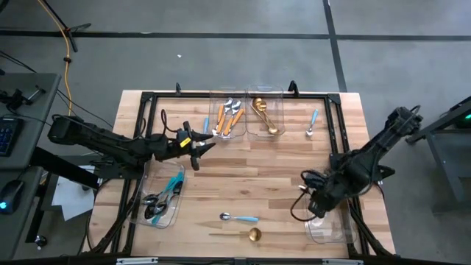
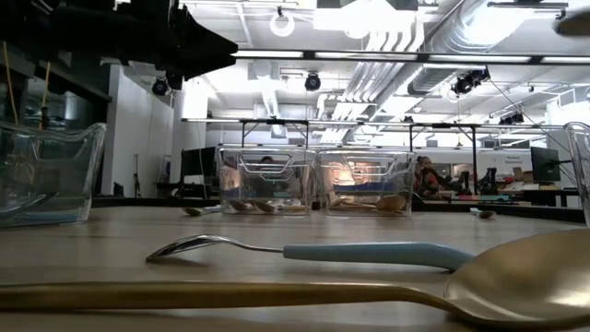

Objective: Sort silverware by color (type)
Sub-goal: Put the blue spoon into the bottom right transparent bin

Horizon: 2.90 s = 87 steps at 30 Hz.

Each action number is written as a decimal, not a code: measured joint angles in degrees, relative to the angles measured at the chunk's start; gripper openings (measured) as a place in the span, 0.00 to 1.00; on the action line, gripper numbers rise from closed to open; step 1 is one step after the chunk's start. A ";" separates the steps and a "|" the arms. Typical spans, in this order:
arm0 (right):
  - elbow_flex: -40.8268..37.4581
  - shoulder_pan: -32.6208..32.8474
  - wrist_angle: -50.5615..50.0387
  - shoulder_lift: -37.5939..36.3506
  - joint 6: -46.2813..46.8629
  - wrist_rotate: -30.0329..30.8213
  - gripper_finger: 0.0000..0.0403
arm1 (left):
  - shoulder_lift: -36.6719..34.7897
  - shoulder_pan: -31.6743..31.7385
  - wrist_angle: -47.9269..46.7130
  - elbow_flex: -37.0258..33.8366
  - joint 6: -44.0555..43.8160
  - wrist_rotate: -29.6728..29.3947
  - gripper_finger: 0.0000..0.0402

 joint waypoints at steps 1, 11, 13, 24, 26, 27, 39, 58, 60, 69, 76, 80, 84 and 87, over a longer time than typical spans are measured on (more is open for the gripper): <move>-1.14 0.94 0.02 0.00 2.56 -0.27 0.03 | 0.00 0.00 -0.03 0.00 -0.01 0.00 0.35; -13.20 6.76 4.62 0.00 21.92 -12.04 0.04 | 0.00 0.00 -0.54 0.00 -0.01 0.02 0.35; -15.39 6.90 8.29 0.00 23.54 -12.28 0.04 | 0.00 0.00 -0.54 0.00 -0.01 0.02 0.35; -22.66 6.80 15.92 0.00 30.31 -11.52 0.08 | 0.00 0.00 -0.54 0.00 -0.01 0.02 0.35; -23.48 6.80 15.97 0.00 31.75 -11.48 0.10 | 0.00 0.00 -0.54 0.00 -0.01 0.02 0.35; -23.81 6.80 15.97 0.00 32.26 -11.47 0.11 | 0.00 -0.02 -0.54 0.00 -0.01 0.02 0.35; -24.59 6.80 16.09 0.00 32.95 -11.15 0.11 | 0.00 0.00 -0.71 0.00 -0.03 0.02 0.35; -11.78 6.54 14.31 -3.43 7.66 -1.36 0.12 | 0.00 -0.02 -0.75 0.00 -0.03 0.03 0.35; -10.20 6.46 14.67 -3.43 0.91 7.67 0.12 | 0.00 -0.02 -0.75 0.00 -0.03 0.04 0.35; -8.85 0.47 19.92 -3.39 -28.03 38.72 0.12 | 0.00 0.00 -0.74 0.00 0.54 0.02 0.35; -12.91 -9.95 21.72 -3.44 -37.56 42.98 0.12 | 0.00 0.00 -0.73 0.00 1.00 0.02 0.35; -17.77 -15.51 26.34 -6.29 -41.16 36.76 0.12 | 0.00 0.00 -0.71 0.00 1.04 0.02 0.35; -24.07 -19.07 41.06 -13.08 -51.07 30.33 0.12 | 0.00 0.00 0.23 0.00 1.20 0.02 0.35; -31.10 -23.08 53.84 -18.97 -56.81 24.30 0.12 | -0.02 0.00 1.76 0.02 1.96 0.02 0.35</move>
